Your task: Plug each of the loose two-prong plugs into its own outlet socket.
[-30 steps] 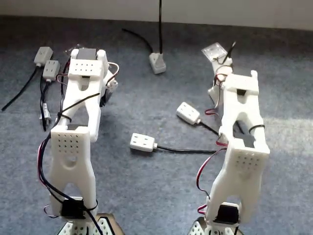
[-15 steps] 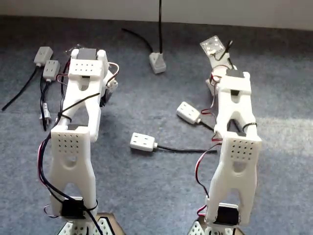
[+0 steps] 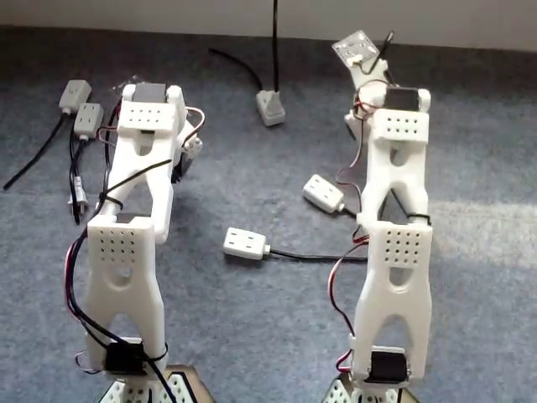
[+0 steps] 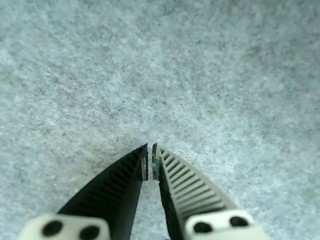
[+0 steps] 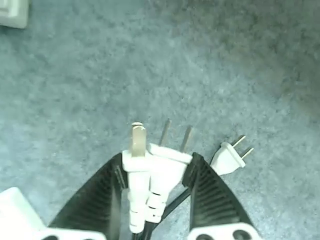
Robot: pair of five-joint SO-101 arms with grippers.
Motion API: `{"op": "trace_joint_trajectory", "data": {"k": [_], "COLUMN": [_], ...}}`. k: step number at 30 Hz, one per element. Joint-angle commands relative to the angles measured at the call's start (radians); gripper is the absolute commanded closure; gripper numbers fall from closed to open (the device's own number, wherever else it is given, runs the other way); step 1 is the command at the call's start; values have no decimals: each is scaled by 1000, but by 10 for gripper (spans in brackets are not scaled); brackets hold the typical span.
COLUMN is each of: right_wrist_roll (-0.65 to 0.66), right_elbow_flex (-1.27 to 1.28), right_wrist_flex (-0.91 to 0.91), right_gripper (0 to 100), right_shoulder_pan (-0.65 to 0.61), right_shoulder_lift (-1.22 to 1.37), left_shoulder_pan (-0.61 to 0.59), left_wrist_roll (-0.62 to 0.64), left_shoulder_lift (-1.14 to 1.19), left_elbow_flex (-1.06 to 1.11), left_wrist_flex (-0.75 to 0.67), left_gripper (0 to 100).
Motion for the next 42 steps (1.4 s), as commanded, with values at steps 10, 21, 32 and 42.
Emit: {"op": "trace_joint_trajectory", "data": {"k": [10, 21, 32, 42], "right_wrist_roll": [-75, -144, -178, -178], "right_elbow_flex": [-338, -300, -328, -429], "right_wrist_flex": [289, -160, -489, -220], "right_gripper": [972, 971, 833, 789], "right_shoulder_pan": [-351, -604, -607, -483], "right_shoulder_lift": [-18, 257, 403, 136], "left_shoulder_pan": [-147, -390, -344, -202], "left_wrist_roll": [3, 9, 9, 3], "left_shoulder_lift": [-16, -7, -8, -18], "left_elbow_flex": [-35, -16, 10, 7], "left_wrist_flex": [8, 9, 2, 8], "left_gripper": [950, 950, 950, 950]}}
